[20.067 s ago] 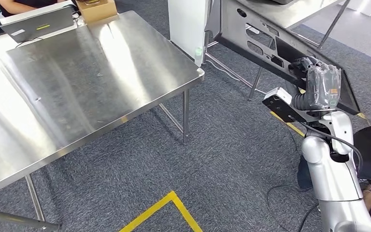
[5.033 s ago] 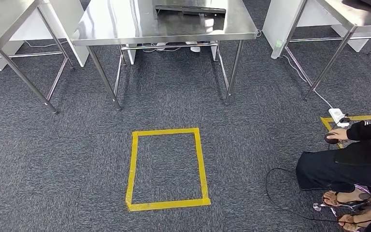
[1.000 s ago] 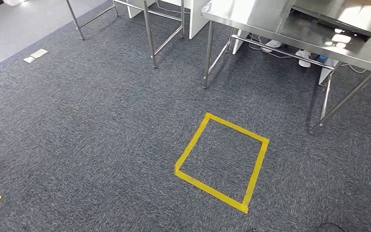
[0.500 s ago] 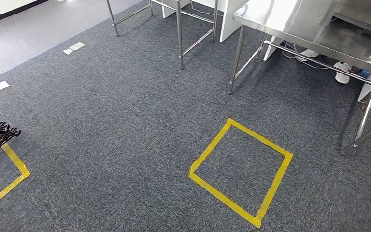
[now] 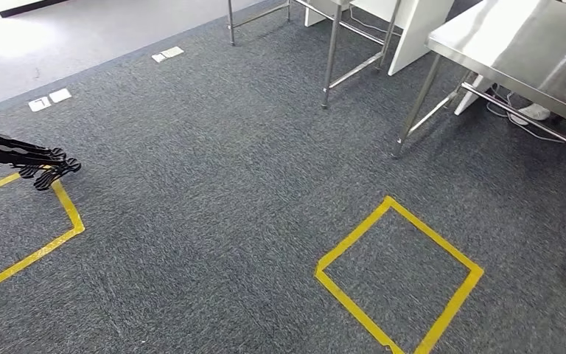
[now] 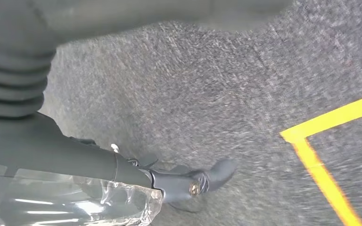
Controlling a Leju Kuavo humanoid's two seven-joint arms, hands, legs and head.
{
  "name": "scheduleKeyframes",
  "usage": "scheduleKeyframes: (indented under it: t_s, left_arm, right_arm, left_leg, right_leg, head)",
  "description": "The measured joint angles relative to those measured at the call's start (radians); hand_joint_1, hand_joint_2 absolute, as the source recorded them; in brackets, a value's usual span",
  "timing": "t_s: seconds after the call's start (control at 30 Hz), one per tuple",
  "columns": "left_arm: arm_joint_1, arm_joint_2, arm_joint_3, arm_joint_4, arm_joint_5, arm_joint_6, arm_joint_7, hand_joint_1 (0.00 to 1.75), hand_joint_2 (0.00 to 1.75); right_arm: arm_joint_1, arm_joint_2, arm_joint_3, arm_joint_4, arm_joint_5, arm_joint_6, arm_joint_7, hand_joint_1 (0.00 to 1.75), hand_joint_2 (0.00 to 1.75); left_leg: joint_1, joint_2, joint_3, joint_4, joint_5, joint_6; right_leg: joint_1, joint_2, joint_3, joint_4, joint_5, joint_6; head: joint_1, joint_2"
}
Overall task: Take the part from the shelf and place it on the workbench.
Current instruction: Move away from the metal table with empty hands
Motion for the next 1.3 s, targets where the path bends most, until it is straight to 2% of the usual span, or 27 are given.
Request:
scheduleKeyframes:
  t_s: [0.03,0.07,0.1,0.17,0.2,0.27,0.33,0.37,0.43,0.5,0.53,0.57,0.6,0.63,0.67,0.73,0.8,0.87,0.9,0.93,1.0,1.03,1.1,1.13,1.23,1.27,1.3]
  left_arm:
    - [0.0,0.0,0.0,0.0,0.0,0.0,0.0,0.0,0.0]
    - [0.0,0.0,0.0,0.001,0.0,0.0,0.0,0.0,0.0]
    - [0.001,0.0,0.0,0.001,0.0,0.0,0.001,0.0,0.0]
    - [0.002,0.0,0.0,0.003,0.001,0.0,0.002,0.0,0.0]
    - [0.002,0.0,0.0,0.003,0.001,0.001,0.003,0.0,0.0]
    - [0.002,0.001,0.0,0.003,0.002,0.004,0.004,0.0,0.0]
    - [0.004,0.001,0.0,0.004,0.003,0.006,0.005,0.0,0.0]
    - [0.005,0.002,0.0,0.004,0.003,0.007,0.005,0.0,0.0]
    - [0.006,0.003,0.0,0.005,0.003,0.009,0.006,0.0,0.0]
    - [0.004,0.003,0.0,0.005,0.003,0.01,0.006,0.0,0.0]
    - [0.004,0.002,0.0,0.006,0.003,0.01,0.006,0.0,0.0]
    - [0.004,0.002,0.0,0.006,0.003,0.011,0.006,0.0,0.0]
    - [0.005,0.002,0.0,0.006,0.003,0.011,0.006,0.0,0.0]
    - [0.006,0.002,0.0,0.006,0.003,0.012,0.006,0.0,0.0]
    - [0.006,0.002,0.0,0.006,0.003,0.013,0.006,0.0,0.0]
    - [0.003,0.002,0.0,0.006,0.003,0.014,0.006,0.0,0.0]
    - [0.0,0.001,0.0,0.006,0.003,0.014,0.006,0.0,0.0]
    - [0.001,0.001,0.0,0.006,0.003,0.014,0.007,0.0,0.0]
    - [0.002,0.001,0.0,0.006,0.003,0.014,0.007,0.0,0.0]
    - [0.003,0.0,0.0,0.006,0.003,0.015,0.007,0.0,0.0]
    - [0.001,0.0,0.0,0.006,0.003,0.015,0.008,0.0,0.0]
    - [0.0,0.001,0.0,0.006,0.003,0.015,0.008,0.0,0.0]
    - [0.0,0.001,0.0,0.006,0.003,0.015,0.008,0.0,0.0]
    - [0.0,0.001,0.0,0.006,0.003,0.015,0.008,0.0,0.0]
    - [0.0,0.001,0.0,0.006,0.003,0.015,0.008,0.0,0.0]
    - [0.0,0.0,0.0,0.006,0.003,0.015,0.009,0.0,0.0]
    - [0.001,-0.001,0.0,0.006,0.003,0.015,0.009,0.0,0.0]
  right_arm:
    - [0.002,0.0,0.0,0.0,0.0,0.0,0.0,0.0,1.75]
    - [0.004,-0.001,-0.001,0.001,0.0,0.0,0.001,0.0,1.75]
    - [0.005,-0.002,-0.001,0.001,0.0,0.001,0.001,0.0,1.75]
    - [0.005,-0.003,-0.001,0.001,0.001,0.002,0.001,0.0,1.75]
    - [0.003,-0.003,-0.001,0.001,0.002,0.003,0.0,0.0,1.75]
    - [0.0,-0.004,-0.001,0.001,0.005,0.004,0.0,0.0,1.75]
    - [-0.004,-0.004,-0.001,0.002,0.007,0.004,0.001,0.0,1.75]
    - [-0.006,-0.004,-0.001,0.001,0.008,0.005,0.001,0.0,1.75]
    - [-0.009,-0.004,-0.001,0.001,0.011,0.005,0.002,0.0,1.75]
    - [-0.006,-0.004,-0.001,0.001,0.014,0.005,0.005,0.0,1.75]
    - [-0.005,-0.005,-0.001,0.002,0.014,0.005,0.007,0.0,1.75]
    - [-0.004,-0.005,-0.001,0.002,0.015,0.005,0.009,0.0,1.75]
    - [-0.004,-0.006,-0.001,0.002,0.015,0.005,0.01,0.0,1.75]
    - [-0.004,-0.006,-0.001,0.002,0.015,0.005,0.011,0.0,1.75]
    - [-0.005,-0.005,-0.001,0.002,0.015,0.005,0.011,0.0,1.75]
    - [-0.004,-0.005,-0.001,0.002,0.015,0.005,0.012,0.0,1.75]
    - [-0.005,-0.005,-0.001,0.002,0.015,0.005,0.012,0.0,1.75]
    - [-0.009,-0.005,-0.001,0.002,0.015,0.005,0.012,0.0,1.75]
    - [-0.011,-0.005,-0.001,0.002,0.015,0.006,0.012,0.0,1.75]
    - [-0.011,-0.004,-0.001,0.002,0.016,0.007,0.012,0.0,1.75]
    - [-0.007,-0.003,-0.001,0.002,0.018,0.011,0.014,0.0,1.75]
    - [-0.004,-0.002,-0.001,0.002,0.02,0.013,0.016,0.0,1.75]
    - [0.0,-0.002,-0.001,0.002,0.023,0.016,0.023,0.0,1.75]
    - [0.001,-0.002,-0.001,0.003,0.024,0.016,0.026,0.0,1.75]
    - [0.001,-0.002,-0.001,0.003,0.024,0.016,0.028,0.0,1.75]
    - [0.001,-0.002,-0.001,0.003,0.025,0.016,0.03,0.0,1.75]
    - [0.002,-0.002,-0.001,0.003,0.025,0.016,0.032,0.0,1.75]
  left_leg:
    - [-0.001,-0.014,0.0,0.0,0.0,0.001]
    - [-0.002,-0.028,0.0,0.0,-0.001,0.002]
    - [-0.003,-0.043,0.0,0.001,-0.001,0.002]
    - [-0.004,-0.071,0.001,0.004,-0.002,0.0]
    - [-0.005,-0.083,0.001,0.007,-0.004,-0.003]
    - [-0.008,-0.102,0.0,0.012,-0.007,-0.012]
    - [-0.009,-0.115,-0.002,0.011,-0.007,-0.022]
    - [-0.008,-0.112,-0.004,0.013,-0.008,-0.027]
    - [-0.007,-0.072,-0.024,0.054,-0.036,-0.036]
    - [-0.004,-0.02,-0.081,0.169,-0.1,-0.045]
    - [0.0,-0.009,-0.117,0.236,-0.128,-0.05]
    - [0.004,-0.004,-0.143,0.284,-0.142,-0.054]
    - [0.008,0.0,-0.154,0.3,-0.138,-0.057]
    - [0.011,0.005,-0.142,0.273,-0.115,-0.059]
    - [0.014,0.018,-0.111,0.213,-0.081,-0.059]
    - [0.014,0.062,-0.039,0.08,-0.029,-0.056]
    - [0.007,0.079,-0.01,0.029,-0.021,-0.046]
    - [0.002,0.055,-0.01,0.024,-0.02,-0.032]
    - [0.001,0.044,-0.007,0.019,-0.017,-0.024]
    - [0.002,0.033,-0.004,0.013,-0.012,-0.015]
    - [0.003,0.011,-0.001,0.006,-0.006,-0.005]
    - [0.003,-0.002,-0.002,0.007,-0.005,-0.003]
    - [0.003,-0.028,-0.003,0.007,-0.006,-0.002]
    - [0.003,-0.036,-0.002,0.007,-0.006,-0.003]
    - [0.003,-0.041,-0.002,0.007,-0.006,-0.003]
    - [0.003,-0.048,-0.001,0.008,-0.006,-0.003]
    - [0.002,-0.063,-0.001,0.011,-0.008,-0.007]
  right_leg:
    - [0.0,0.009,-0.033,0.059,-0.018,-0.002]
    - [0.001,0.013,-0.055,0.091,-0.022,0.001]
    - [0.001,0.016,-0.062,0.088,-0.011,0.008]
    - [0.0,0.032,-0.019,-0.027,0.05,0.028]
    - [0.0,0.048,0.008,-0.094,0.08,0.032]
    - [0.002,0.07,0.039,-0.17,0.112,0.023]
    - [0.006,0.061,0.044,-0.175,0.115,0.003]
    - [0.003,0.053,0.048,-0.177,0.117,-0.004]
    - [-0.005,0.033,0.054,-0.181,0.122,-0.021]
    - [-0.003,0.01,0.056,-0.182,0.12,-0.034]
    - [-0.001,-0.003,0.056,-0.182,0.118,-0.038]
    - [0.001,-0.017,0.056,-0.182,0.117,-0.04]
    - [0.002,-0.028,0.057,-0.182,0.115,-0.04]
    - [0.002,-0.04,0.059,-0.182,0.113,-0.039]
    - [0.002,-0.05,0.062,-0.182,0.11,-0.036]
    - [0.007,-0.07,0.069,-0.182,0.1,-0.025]
    - [0.014,-0.087,0.073,-0.182,0.092,-0.012]
    - [0.016,-0.102,0.082,-0.184,0.086,0.0]
    - [0.015,-0.09,0.084,-0.177,0.079,0.005]
    - [0.013,-0.066,0.078,-0.154,0.066,0.007]
    - [0.008,-0.007,0.027,-0.046,0.014,0.001]
    - [0.007,0.008,-0.011,0.027,-0.014,-0.002]
    - [0.007,0.016,-0.069,0.126,-0.041,0.003]
    - [0.007,0.017,-0.081,0.144,-0.042,0.006]
    - [0.007,0.018,-0.083,0.144,-0.039,0.009]
    - [0.006,0.019,-0.072,0.114,-0.022,0.016]
    - [0.001,0.037,-0.044,0.038,0.015,0.026]
  head:
    - [0.001,0.0]
    - [0.001,0.0]
    - [0.001,0.0]
    - [0.001,0.0]
    - [0.001,0.0]
    - [0.0,0.0]
    - [-0.001,0.0]
    - [-0.001,0.0]
    - [-0.004,0.0]
    - [-0.007,0.0]
    - [-0.008,0.0]
    - [-0.007,0.0]
    - [-0.008,0.0]
    - [-0.008,0.0]
    - [-0.008,0.0]
    - [-0.007,0.0]
    - [-0.004,0.0]
    - [-0.003,0.0]
    - [-0.002,0.0]
    - [-0.002,0.0]
    - [0.0,0.0]
    - [0.0,0.0]
    - [0.0,0.0]
    - [-0.001,0.0]
    - [-0.001,0.0]
    - [0.0,0.0]
    - [0.0,0.0]
